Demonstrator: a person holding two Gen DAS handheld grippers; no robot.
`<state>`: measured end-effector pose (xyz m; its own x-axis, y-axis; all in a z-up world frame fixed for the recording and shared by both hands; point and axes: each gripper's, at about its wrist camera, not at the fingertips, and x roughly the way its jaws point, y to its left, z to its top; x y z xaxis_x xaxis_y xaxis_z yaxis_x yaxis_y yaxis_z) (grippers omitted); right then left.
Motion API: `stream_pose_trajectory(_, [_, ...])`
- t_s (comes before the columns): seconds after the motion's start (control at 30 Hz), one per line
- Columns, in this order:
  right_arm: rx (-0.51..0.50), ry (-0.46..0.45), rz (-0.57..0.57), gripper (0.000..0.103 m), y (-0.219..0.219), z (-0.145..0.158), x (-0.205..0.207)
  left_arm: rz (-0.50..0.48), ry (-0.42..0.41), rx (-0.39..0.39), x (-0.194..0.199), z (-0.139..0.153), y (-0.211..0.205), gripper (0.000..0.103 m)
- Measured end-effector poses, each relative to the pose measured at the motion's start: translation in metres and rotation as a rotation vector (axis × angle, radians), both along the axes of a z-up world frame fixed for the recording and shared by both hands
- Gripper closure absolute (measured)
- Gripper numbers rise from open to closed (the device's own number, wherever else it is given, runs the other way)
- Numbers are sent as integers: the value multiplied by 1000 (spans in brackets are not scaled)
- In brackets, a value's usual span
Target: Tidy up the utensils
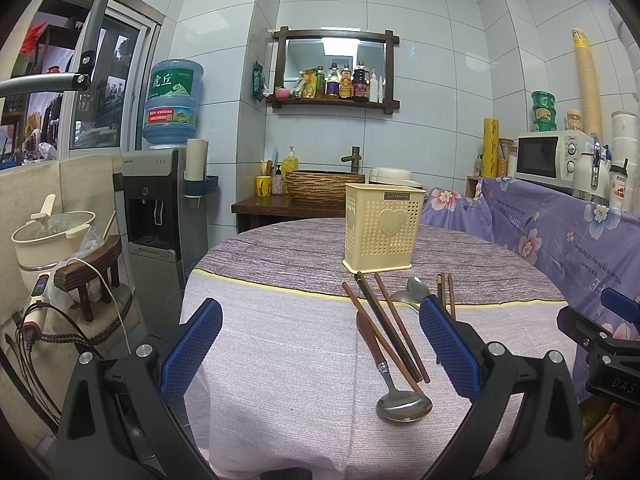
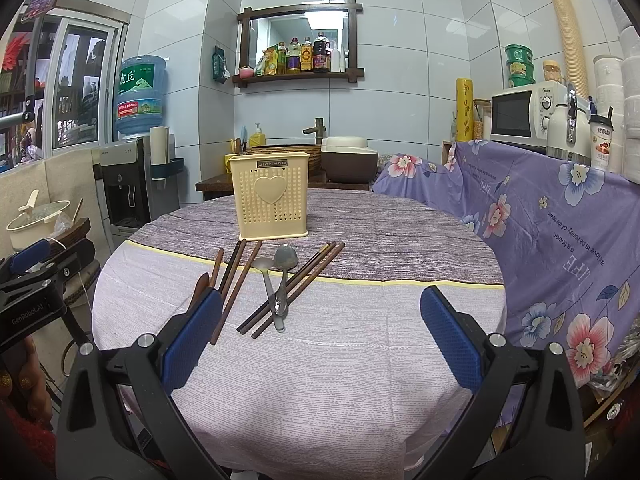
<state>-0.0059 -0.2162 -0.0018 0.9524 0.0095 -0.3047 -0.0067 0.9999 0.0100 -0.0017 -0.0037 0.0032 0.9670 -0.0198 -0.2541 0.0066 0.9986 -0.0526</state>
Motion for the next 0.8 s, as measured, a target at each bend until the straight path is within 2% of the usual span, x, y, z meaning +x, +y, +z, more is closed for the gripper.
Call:
stream_pose_trajectory(0.17, [-2,11,-4,5,2,-2,0,-1,32,1,4,-2,1,5])
stream_pose_trajectory(0.3, [-2,51,-38,5,-5,-13,11,1,136,2,23,-10,7,5])
stream_pose_trajectory(0.5, [3,133,-63,5,-21,-20,42,-62,281,13,60,-22,12,10])
stream_pose_trajectory(0.6, [6,210,-52,5,-23,-25,67,-132,397,21,88,-28,5,23])
stream_pose_trajectory(0.67, [-16,243,-43,5,-21,-29,81,-143,470,26,104,-33,1,39])
stream_pose_trajectory(0.8, [-67,256,-34,5,-15,-32,93,-194,573,-43,127,-44,-1,55])
